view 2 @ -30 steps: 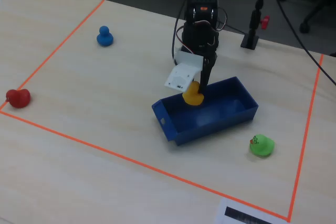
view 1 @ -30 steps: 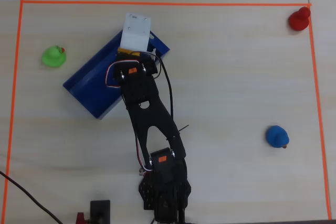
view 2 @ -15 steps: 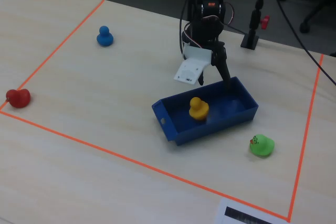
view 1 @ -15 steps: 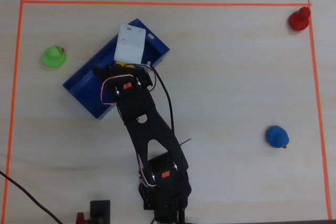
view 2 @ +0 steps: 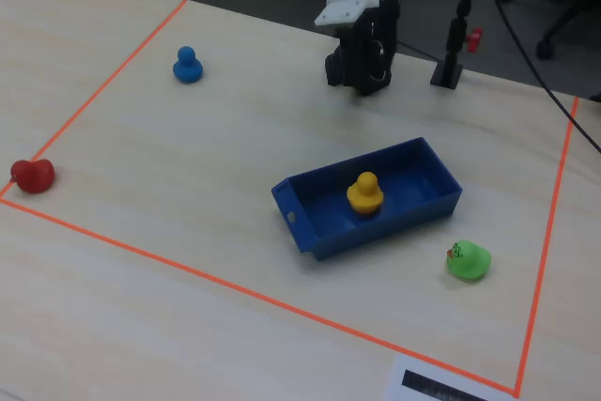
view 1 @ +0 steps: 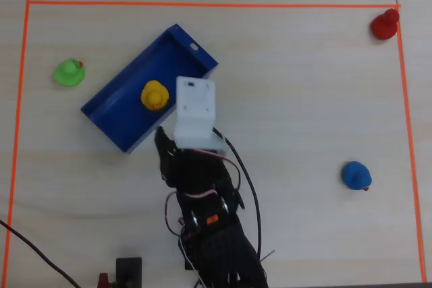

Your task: Grasp yellow duck and put it into box.

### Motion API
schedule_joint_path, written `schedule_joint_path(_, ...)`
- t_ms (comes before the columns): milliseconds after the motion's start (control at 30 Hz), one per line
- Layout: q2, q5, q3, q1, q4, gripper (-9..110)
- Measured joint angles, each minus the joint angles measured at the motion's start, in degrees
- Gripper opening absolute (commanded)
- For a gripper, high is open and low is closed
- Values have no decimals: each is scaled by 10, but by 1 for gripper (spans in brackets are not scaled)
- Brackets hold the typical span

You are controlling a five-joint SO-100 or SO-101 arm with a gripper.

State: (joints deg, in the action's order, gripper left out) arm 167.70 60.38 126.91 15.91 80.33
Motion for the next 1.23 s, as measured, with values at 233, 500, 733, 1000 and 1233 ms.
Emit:
schedule_joint_path(233,215,42,286,-63,20,0)
schedule_joint_path(500,221,78,475,-111,-43,0)
schedule_joint_path(733,221,85,510,-120,-62,0)
schedule_joint_path(1000,221,85,510,-116,-62,0)
schedule_joint_path(1233,221,85,510,-116,-62,0)
